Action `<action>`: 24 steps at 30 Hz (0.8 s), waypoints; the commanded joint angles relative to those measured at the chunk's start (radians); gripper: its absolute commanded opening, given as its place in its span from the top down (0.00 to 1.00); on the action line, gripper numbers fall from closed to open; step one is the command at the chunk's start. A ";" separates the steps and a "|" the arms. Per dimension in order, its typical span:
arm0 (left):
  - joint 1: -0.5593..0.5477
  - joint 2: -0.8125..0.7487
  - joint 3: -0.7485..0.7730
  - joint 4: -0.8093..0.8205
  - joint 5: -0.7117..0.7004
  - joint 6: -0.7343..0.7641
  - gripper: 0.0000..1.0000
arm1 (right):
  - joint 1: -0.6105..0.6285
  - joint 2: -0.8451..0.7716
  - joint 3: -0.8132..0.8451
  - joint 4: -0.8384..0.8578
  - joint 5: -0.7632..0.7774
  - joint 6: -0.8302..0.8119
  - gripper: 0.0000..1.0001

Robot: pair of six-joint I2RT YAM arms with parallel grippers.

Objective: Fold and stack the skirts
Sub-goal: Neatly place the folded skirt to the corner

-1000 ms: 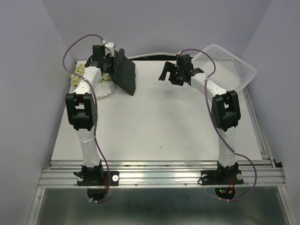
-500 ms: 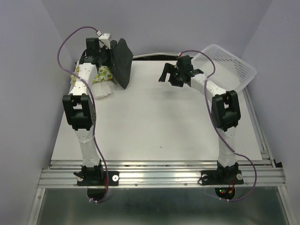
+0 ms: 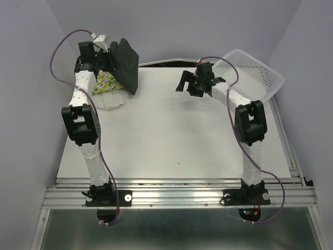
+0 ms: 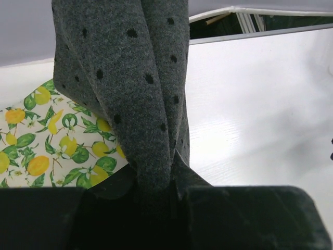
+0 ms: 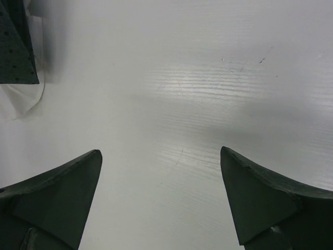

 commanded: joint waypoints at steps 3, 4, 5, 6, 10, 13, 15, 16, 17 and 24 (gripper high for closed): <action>0.046 -0.097 0.058 0.155 0.165 -0.061 1.00 | -0.004 -0.021 0.000 0.048 -0.014 -0.005 0.00; 0.057 -0.097 0.058 0.160 0.176 -0.065 1.00 | -0.004 -0.021 -0.002 0.048 -0.012 -0.010 0.00; 0.063 -0.099 0.060 0.166 0.184 -0.071 1.00 | -0.004 -0.023 -0.003 0.048 -0.011 -0.008 0.00; 0.068 -0.099 0.058 0.172 0.191 -0.074 1.00 | -0.004 -0.024 -0.005 0.051 -0.011 -0.008 0.00; 0.097 -0.096 0.043 0.181 0.214 -0.086 1.00 | -0.004 -0.021 -0.011 0.052 -0.020 -0.002 0.00; 0.123 -0.090 0.006 0.184 0.220 -0.086 1.00 | -0.004 -0.021 -0.017 0.059 -0.027 0.000 0.00; 0.147 -0.082 -0.015 0.184 0.222 -0.085 1.00 | -0.004 -0.021 -0.022 0.059 -0.029 0.000 0.00; 0.157 -0.071 -0.021 0.184 0.224 -0.086 1.00 | -0.004 -0.024 -0.025 0.062 -0.029 0.000 0.00; 0.164 -0.065 -0.033 0.186 0.225 -0.088 1.00 | -0.004 -0.023 -0.028 0.063 -0.031 0.000 0.00; 0.220 -0.004 -0.050 0.163 0.178 -0.045 1.00 | -0.004 -0.026 -0.040 0.069 -0.043 -0.005 0.00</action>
